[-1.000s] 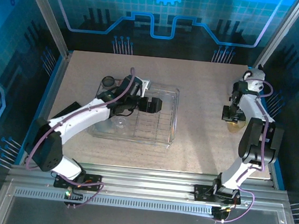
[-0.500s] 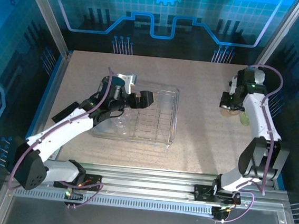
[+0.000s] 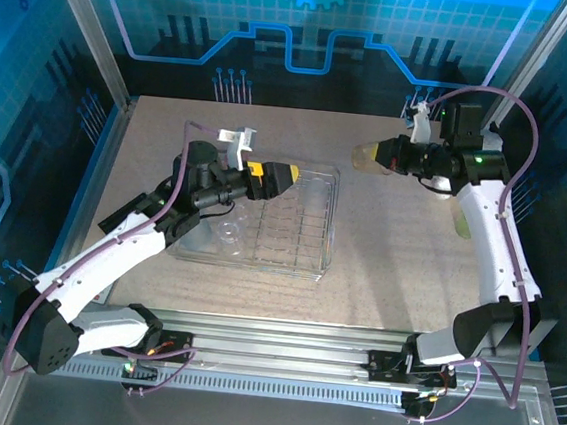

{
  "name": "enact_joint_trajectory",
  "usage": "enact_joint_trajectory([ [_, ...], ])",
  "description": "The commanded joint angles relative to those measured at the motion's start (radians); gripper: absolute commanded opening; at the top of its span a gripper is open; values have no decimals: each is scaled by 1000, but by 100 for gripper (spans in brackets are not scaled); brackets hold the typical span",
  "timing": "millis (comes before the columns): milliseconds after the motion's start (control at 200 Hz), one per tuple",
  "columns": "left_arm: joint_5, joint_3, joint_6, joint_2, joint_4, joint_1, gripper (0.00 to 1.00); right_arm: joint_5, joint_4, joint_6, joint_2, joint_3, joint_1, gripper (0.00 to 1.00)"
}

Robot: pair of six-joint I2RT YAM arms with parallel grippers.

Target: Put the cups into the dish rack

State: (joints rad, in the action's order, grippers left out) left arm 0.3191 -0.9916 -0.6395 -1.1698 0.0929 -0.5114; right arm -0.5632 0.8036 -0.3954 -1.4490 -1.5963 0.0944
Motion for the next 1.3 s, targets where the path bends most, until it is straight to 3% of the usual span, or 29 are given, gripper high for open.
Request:
enact_joint_trajectory([
  [0,93,18,-50,15,104,10,99,-246,-191,-157,36,40,28,0],
  [240,151,10,-107,-27,161,13,99,-448,-636,-464,81,203,58,0],
  [380,181,10,-156,-61,227,14,100,-500,-778,-566,87,242,104,0],
  [946,212,8,-247,-125,340,13,99,-565,-772,-583,42,216,224,0],
  [1296,226,10,-244,-127,342,15,94,-546,-584,-458,-6,169,251,0],
])
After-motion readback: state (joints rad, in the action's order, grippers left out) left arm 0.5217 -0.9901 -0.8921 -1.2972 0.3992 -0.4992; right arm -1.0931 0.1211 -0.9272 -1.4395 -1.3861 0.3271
